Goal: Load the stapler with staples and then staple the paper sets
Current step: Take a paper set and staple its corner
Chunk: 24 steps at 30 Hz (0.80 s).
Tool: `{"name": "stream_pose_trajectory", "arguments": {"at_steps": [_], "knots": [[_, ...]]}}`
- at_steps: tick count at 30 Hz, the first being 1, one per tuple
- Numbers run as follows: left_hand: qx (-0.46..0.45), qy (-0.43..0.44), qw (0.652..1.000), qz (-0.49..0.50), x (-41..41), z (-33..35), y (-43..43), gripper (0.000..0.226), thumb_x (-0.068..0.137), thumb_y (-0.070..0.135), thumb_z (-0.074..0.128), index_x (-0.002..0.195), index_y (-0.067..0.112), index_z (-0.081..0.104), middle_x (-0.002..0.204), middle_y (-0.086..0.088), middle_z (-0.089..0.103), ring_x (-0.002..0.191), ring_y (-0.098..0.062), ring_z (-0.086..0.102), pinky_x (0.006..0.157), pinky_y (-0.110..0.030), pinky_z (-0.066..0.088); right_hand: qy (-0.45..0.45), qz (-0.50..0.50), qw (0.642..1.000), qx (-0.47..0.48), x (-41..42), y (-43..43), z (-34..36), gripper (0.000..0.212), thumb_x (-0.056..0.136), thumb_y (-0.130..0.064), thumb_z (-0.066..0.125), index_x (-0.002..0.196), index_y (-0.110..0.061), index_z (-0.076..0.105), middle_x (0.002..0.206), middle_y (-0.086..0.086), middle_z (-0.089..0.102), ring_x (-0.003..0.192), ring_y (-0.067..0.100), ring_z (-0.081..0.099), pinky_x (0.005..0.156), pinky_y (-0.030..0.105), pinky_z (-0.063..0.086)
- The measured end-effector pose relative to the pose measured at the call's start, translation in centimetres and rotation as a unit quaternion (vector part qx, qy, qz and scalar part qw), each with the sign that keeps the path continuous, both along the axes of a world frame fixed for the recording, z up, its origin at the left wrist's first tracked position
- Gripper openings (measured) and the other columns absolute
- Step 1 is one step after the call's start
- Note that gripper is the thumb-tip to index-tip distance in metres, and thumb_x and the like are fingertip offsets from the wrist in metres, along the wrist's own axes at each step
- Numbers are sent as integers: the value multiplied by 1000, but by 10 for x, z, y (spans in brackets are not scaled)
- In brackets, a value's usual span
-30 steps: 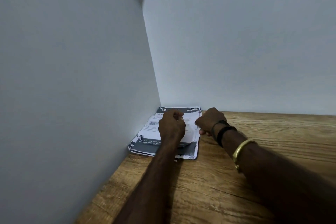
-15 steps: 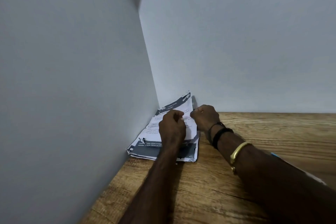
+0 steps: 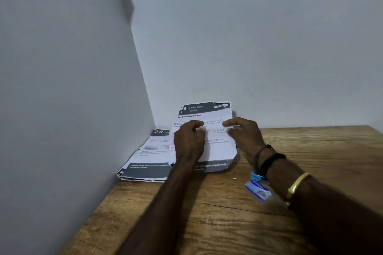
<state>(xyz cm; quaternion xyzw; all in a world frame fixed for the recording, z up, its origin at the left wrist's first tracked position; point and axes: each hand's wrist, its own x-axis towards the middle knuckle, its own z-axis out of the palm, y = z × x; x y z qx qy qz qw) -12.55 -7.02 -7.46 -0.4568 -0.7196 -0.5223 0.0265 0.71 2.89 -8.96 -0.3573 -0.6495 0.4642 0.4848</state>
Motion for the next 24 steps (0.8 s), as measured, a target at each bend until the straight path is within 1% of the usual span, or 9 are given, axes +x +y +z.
{"name": "stream_pose_trajectory", "arguments": {"at_steps": [3, 4, 6, 8, 11, 14, 18, 21, 24], "knots": [[-38, 64, 996, -53, 32, -1, 9, 25, 89, 21, 70, 113, 18, 76, 120, -2, 74, 116, -20, 64, 102, -30, 46, -5, -2, 1000, -8, 38, 0, 1, 25, 87, 2, 65, 91, -19, 78, 103, 8, 76, 98, 37, 71, 89, 53, 59], [-47, 72, 994, -66, 42, -2, 12, 25, 88, 21, 71, 113, 19, 76, 121, -2, 73, 117, -21, 64, 104, -33, 46, -1, 3, 1000, -14, 49, 0, 0, 24, 85, 3, 68, 92, -18, 77, 101, 10, 76, 97, 37, 71, 87, 51, 60], [-54, 73, 993, -82, 59, -5, 18, 26, 87, 23, 72, 112, 19, 76, 121, -2, 74, 118, -22, 64, 105, -38, 46, 7, 19, 999, -30, 72, -1, 1, 25, 82, 7, 72, 96, -13, 76, 88, 7, 73, 87, 31, 71, 75, 40, 62], [-67, 80, 991, -81, 69, -7, 23, 28, 87, 28, 73, 115, 24, 76, 125, 1, 73, 122, -20, 62, 107, -40, 44, -3, 27, 999, -41, 91, 0, 2, 29, 79, 11, 74, 103, -6, 75, 75, 7, 64, 77, 23, 65, 66, 33, 61], [-108, 98, 985, -96, 80, -8, 31, 31, 91, 35, 70, 121, 30, 72, 134, 4, 67, 127, -20, 57, 110, -48, 40, -36, -3, 999, -39, 115, 3, 2, 31, 77, 10, 77, 104, -4, 75, 61, 2, 62, 67, 18, 64, 70, 37, 62], [-119, 136, 980, -88, 93, -9, 39, 24, 94, 30, 63, 116, 32, 73, 127, 2, 71, 120, -23, 60, 103, -49, 46, -82, -33, 996, -20, 127, 6, -5, 24, 76, 4, 80, 95, -10, 78, 63, 1, 65, 66, 19, 64, 68, 35, 60], [-131, 213, 966, -61, 99, -13, 46, 27, 94, 28, 62, 118, 36, 73, 122, 2, 71, 119, -25, 59, 100, -46, 46, -132, -73, 988, 27, 127, 7, -14, 15, 78, -10, 80, 87, -21, 80, 63, -9, 67, 64, 9, 61, 60, 23, 50], [-153, 253, 953, -69, 98, -16, 52, 29, 95, 27, 61, 121, 36, 71, 130, 5, 66, 129, -24, 49, 111, -53, 35, -154, -87, 982, 71, 124, 5, -11, 10, 81, -18, 78, 88, -25, 80, 80, -10, 74, 76, 4, 64, 59, 18, 43], [-149, 244, 955, -76, 97, -17, 57, 23, 94, 25, 64, 114, 32, 72, 131, 6, 64, 132, -22, 45, 116, -56, 26, -178, -112, 970, 124, 119, 2, -10, 9, 83, -21, 75, 89, -25, 81, 90, -5, 76, 87, 11, 66, 61, 15, 39]]}}
